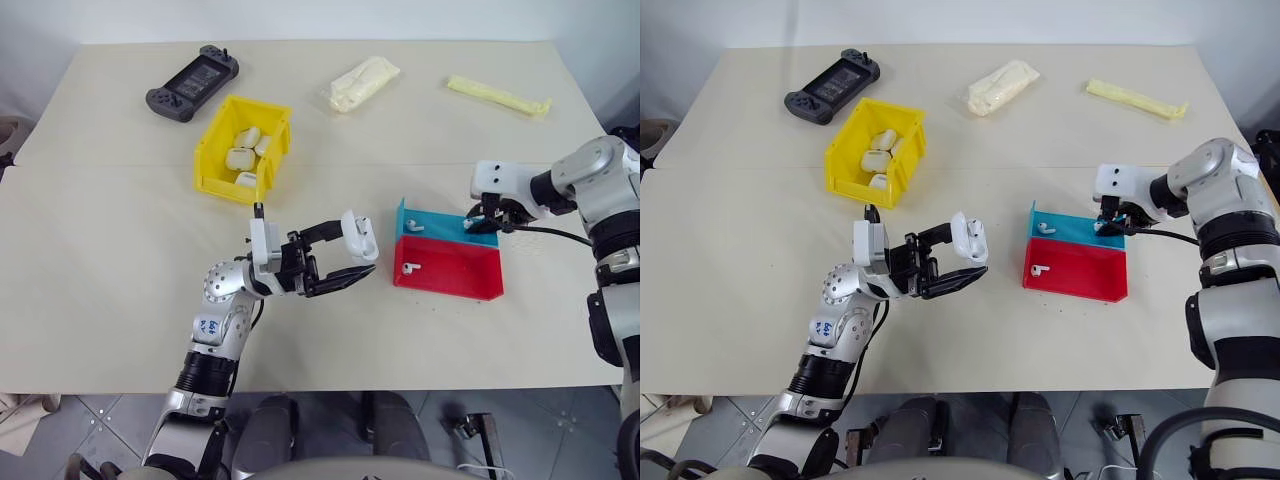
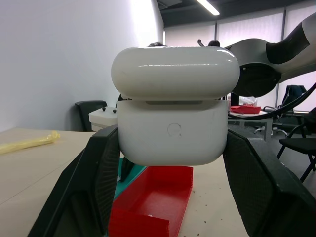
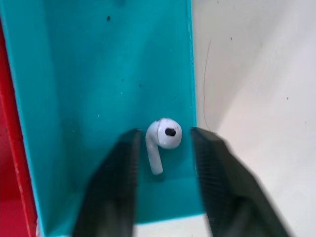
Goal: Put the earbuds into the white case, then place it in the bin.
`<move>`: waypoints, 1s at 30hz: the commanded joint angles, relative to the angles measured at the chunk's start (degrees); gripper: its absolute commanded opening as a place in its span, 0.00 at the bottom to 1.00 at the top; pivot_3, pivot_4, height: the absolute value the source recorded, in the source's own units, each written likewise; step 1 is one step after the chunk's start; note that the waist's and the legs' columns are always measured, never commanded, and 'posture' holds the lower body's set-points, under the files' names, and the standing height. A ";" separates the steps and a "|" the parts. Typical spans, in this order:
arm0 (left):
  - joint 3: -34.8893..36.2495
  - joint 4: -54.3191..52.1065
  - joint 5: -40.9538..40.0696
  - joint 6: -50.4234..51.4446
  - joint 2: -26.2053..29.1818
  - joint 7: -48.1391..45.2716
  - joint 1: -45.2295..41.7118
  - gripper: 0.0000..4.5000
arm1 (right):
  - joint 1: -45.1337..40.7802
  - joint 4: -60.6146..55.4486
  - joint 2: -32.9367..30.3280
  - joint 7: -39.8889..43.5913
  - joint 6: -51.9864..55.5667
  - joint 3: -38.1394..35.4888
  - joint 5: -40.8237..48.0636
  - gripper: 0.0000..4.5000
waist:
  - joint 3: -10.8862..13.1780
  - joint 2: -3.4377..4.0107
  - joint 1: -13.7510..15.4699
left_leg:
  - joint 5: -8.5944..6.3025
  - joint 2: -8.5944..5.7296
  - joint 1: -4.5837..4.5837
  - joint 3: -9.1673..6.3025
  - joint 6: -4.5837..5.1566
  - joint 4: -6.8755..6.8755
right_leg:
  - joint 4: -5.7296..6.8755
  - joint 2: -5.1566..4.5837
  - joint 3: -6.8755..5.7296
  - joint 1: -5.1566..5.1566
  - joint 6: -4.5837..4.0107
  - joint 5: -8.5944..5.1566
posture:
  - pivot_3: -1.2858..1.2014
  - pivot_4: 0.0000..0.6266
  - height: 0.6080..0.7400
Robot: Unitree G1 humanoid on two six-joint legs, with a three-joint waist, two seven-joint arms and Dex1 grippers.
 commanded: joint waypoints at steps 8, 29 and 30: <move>0.37 -1.87 -0.33 -0.64 0.44 0.15 -0.99 0.62 | -0.10 0.69 0.28 -0.70 0.25 -0.75 -0.50 0.15 | 0.00 0.00 -0.02 | 0.00 0.00 0.01 0.00 0.00 0.00 | 0.01 0.00 0.00 0.01 0.00 0.00 | 0.52 0.24 1.00; 0.35 -1.15 -2.69 0.97 -0.42 -1.76 -2.78 0.62 | 29.99 -63.73 4.26 -6.59 46.59 -38.15 52.01 0.11 | 0.06 0.09 1.54 | 0.00 0.01 0.01 -0.04 -0.01 0.12 | 0.15 -0.01 -0.07 0.01 -0.01 0.00 | 0.52 0.24 1.00; 0.83 -1.39 -3.72 1.52 -0.92 -1.61 -3.04 0.62 | 31.94 -67.80 6.89 -10.46 51.53 -40.35 57.40 0.11 | 0.06 0.09 1.57 | 0.00 0.01 0.00 -0.04 -0.02 0.13 | 0.16 -0.01 -0.06 0.00 -0.01 0.01 | 0.52 0.24 1.00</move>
